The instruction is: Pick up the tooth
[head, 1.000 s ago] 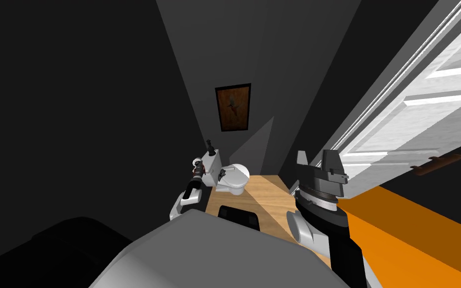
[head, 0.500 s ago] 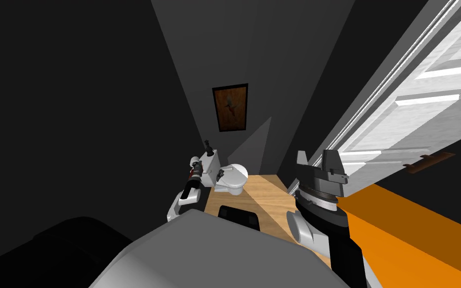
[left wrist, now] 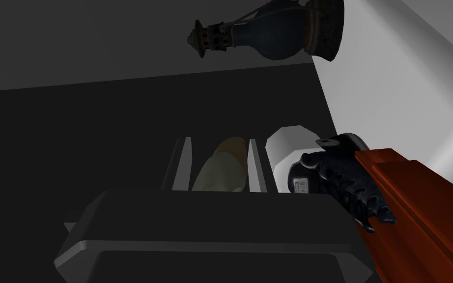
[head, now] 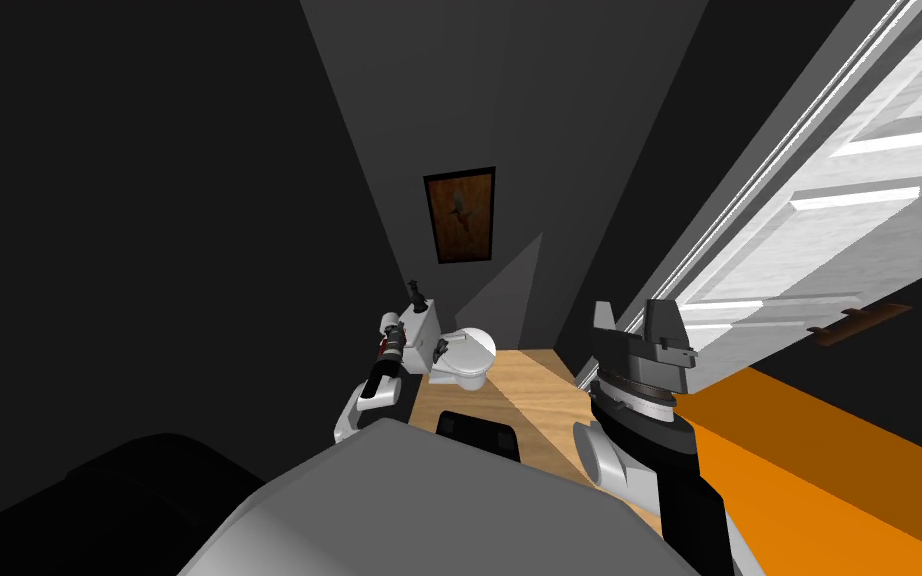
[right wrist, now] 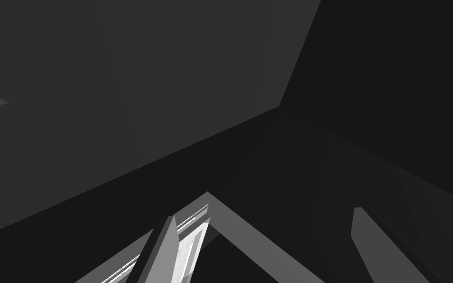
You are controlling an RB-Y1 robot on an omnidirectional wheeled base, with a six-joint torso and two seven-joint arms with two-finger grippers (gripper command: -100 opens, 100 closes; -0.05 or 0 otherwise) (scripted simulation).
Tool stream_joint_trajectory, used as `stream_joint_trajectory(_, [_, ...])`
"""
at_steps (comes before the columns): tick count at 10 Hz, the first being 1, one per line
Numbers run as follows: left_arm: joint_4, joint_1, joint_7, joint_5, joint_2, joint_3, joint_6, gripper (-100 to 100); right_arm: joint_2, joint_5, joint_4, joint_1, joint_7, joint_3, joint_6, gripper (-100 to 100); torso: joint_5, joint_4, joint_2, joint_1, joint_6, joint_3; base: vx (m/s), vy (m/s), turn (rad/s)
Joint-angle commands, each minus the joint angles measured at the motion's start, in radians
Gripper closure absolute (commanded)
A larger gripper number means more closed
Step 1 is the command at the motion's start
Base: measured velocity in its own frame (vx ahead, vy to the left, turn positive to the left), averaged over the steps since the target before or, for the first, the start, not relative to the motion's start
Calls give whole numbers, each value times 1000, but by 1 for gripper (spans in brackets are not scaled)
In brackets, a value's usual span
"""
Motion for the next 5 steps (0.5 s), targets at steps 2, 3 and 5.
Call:
stream_joint_trajectory(2, [61, -15, 6, 8, 0, 0, -18, 100, 0, 0, 0, 0, 0, 0, 0, 0, 1, 0, 0, 4, -1, 0, -12, 69, 53])
stream_joint_trajectory(3, [79, -20, 7, 9, -1, 0, -24, 100, 0, 0, 0, 0, 0, 0, 0, 0, 2, 0, 0, 6, -1, 0, -17, 56, 16])
stream_joint_trajectory(5, [115, -30, 9, 13, -4, -1, -34, 100, 0, 0, 0, 0, 0, 0, 0, 0, 1, 0, 1, 4, 0, 0, -15, 35, 24])
